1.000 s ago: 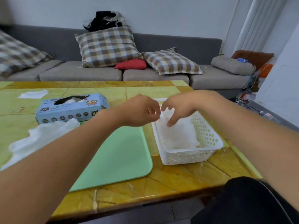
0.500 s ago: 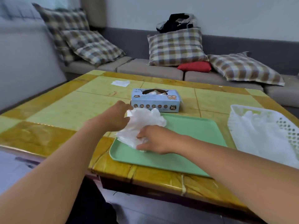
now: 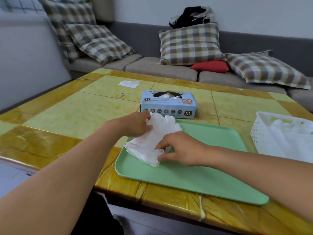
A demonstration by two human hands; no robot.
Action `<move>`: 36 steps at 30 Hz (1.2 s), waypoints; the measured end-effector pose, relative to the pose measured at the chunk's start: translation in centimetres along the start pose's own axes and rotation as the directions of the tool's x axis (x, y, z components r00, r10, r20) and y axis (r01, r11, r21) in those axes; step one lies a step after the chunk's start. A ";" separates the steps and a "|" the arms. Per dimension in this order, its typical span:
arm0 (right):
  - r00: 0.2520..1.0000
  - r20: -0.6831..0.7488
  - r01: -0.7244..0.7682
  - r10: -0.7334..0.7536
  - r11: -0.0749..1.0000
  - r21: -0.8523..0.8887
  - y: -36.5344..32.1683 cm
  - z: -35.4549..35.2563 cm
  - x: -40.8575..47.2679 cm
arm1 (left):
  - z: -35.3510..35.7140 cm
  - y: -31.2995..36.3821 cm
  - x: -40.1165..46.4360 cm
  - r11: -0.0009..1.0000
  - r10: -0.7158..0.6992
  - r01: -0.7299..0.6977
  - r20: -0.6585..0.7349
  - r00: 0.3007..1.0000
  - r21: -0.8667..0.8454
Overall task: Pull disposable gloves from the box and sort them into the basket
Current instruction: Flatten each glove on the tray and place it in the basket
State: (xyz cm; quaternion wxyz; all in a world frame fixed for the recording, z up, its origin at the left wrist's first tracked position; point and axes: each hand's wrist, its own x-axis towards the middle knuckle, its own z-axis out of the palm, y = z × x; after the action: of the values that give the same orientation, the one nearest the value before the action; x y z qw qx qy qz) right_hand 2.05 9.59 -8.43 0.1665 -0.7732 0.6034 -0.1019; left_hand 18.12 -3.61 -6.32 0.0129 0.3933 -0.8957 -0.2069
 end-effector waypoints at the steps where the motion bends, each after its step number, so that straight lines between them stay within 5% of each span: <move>1: 1.000 -0.013 -0.001 0.001 0.999 0.032 0.1 0.1 0.3 | 0.0 0.1 -0.1 0.999 -0.013 0.012 -0.017 1.000 -0.044; 8: 0.992 0.121 0.029 -0.048 0.988 0.149 1.6 -1.8 -1.0 | 0.4 -0.7 -1.2 0.971 -0.047 0.034 -0.048 0.998 -0.237; 14: 0.902 0.423 -0.031 -0.089 0.963 0.269 3.0 -3.8 -3.9 | 0.9 -1.0 -1.5 0.990 -0.028 0.017 -0.076 0.997 -0.137; 17: 0.899 0.423 -0.180 -0.118 0.779 0.601 3.4 -6.0 -5.8 | 0.2 -0.3 -1.6 0.998 -0.002 0.027 -0.384 0.924 0.060; 19: 0.946 0.306 -0.194 -0.107 0.571 0.798 3.8 -7.5 -6.8 | -0.4 1.8 -2.3 0.991 0.034 -0.098 -0.533 0.845 -0.092; 21: 0.982 0.188 -0.163 -0.028 0.380 0.911 4.2 -8.6 -7.5 | -0.9 4.4 -3.2 0.792 0.103 -0.251 -0.283 0.953 -0.556; 23: 0.992 0.111 -0.124 0.068 0.230 0.965 4.6 -9.6 -7.7 | -0.3 6.5 -4.0 0.537 0.287 -0.180 -0.023 0.958 -0.824; 30: 0.978 0.131 -0.148 0.165 0.093 0.985 5.1 -11.3 -9.1 | 1.1 11.5 -3.7 0.214 0.212 -0.161 -0.115 0.971 -0.963; 33: 0.963 0.206 -0.229 0.171 0.130 0.965 5.2 -10.9 -10.1 | 1.3 12.2 -3.2 0.175 0.236 -0.104 -0.060 0.970 -0.979; 36: 0.897 0.248 -0.341 0.366 0.216 0.915 6.0 -9.6 -10.1 | 1.6 12.4 -2.2 0.391 0.149 0.036 0.102 0.984 -0.920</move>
State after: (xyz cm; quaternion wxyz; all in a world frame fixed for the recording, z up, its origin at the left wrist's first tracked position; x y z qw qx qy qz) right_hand -9.34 16.81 -1.39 0.5975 -0.3677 0.5883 -0.4021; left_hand 10.63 6.04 -2.78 0.1589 0.2714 -0.6437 -0.6977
